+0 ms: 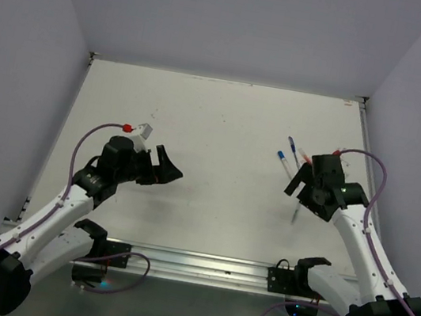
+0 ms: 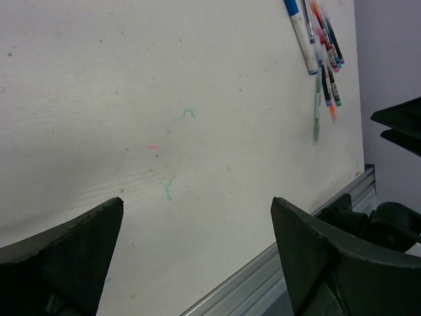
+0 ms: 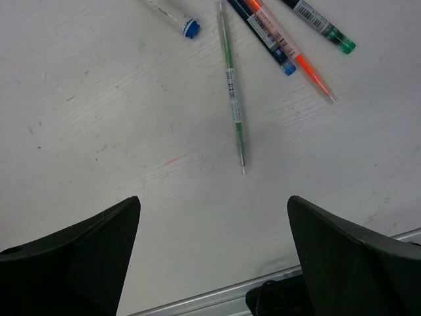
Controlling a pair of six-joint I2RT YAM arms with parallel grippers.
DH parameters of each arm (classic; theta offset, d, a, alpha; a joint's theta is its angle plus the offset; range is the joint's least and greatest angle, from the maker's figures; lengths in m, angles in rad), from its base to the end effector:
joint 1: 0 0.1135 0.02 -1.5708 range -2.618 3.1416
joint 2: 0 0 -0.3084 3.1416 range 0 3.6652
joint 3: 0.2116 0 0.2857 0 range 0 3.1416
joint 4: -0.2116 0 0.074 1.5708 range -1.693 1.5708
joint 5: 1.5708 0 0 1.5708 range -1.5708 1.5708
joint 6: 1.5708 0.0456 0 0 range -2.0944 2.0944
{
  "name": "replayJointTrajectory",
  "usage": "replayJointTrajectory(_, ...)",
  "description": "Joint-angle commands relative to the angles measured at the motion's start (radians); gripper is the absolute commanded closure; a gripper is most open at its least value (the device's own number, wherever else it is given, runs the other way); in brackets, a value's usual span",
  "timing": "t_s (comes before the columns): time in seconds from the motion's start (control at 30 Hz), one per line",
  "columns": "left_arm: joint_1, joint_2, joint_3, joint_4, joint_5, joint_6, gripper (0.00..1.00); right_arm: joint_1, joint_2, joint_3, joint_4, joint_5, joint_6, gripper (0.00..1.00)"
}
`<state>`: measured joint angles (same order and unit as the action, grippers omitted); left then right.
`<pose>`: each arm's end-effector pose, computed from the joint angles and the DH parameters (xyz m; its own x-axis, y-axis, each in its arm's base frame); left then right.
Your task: Open the pen caps
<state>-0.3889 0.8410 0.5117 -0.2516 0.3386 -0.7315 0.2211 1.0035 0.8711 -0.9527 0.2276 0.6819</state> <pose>0.1756 -0.0883 0.2456 -0.7884 -0.3578 -0.5003 0.1182 0.7101 -0.6941 0.1919 0.0326 0.2915 -0.7397 0.4631 -0.4882 0.4577 0.8781 0.1393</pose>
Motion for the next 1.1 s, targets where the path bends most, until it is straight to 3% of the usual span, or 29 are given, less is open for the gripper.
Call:
replayJointTrajectory(0.0, -0.004, -0.002, 0.060, 0.025, -0.099, 0.046, 0.02, -0.005, -0.014, 0.028, 0.058, 0.047, 0.001, 0.01)
replayJointTrajectory(0.3, -0.004, 0.015, 0.028, 0.070, -0.070, 0.040, 0.03, -0.005, 0.177, 0.184, 0.221, -0.014, -0.174, 0.02)
replayJointTrajectory(0.43, -0.004, 0.033, 0.036, 0.106, -0.023, 0.040, 0.05, -0.005, 0.347, 0.265, 0.269, -0.017, -0.214, 0.03)
replayJointTrajectory(0.77, -0.004, 0.039, 0.056, 0.101, -0.026, 0.064, 0.05, -0.002, 0.653, 0.385, 0.342, -0.048, -0.283, 0.13)
replayJointTrajectory(1.07, -0.004, 0.059, 0.056, 0.109, -0.018, 0.070, 0.05, -0.005, 0.768, 0.439, 0.394, -0.036, -0.329, 0.16)
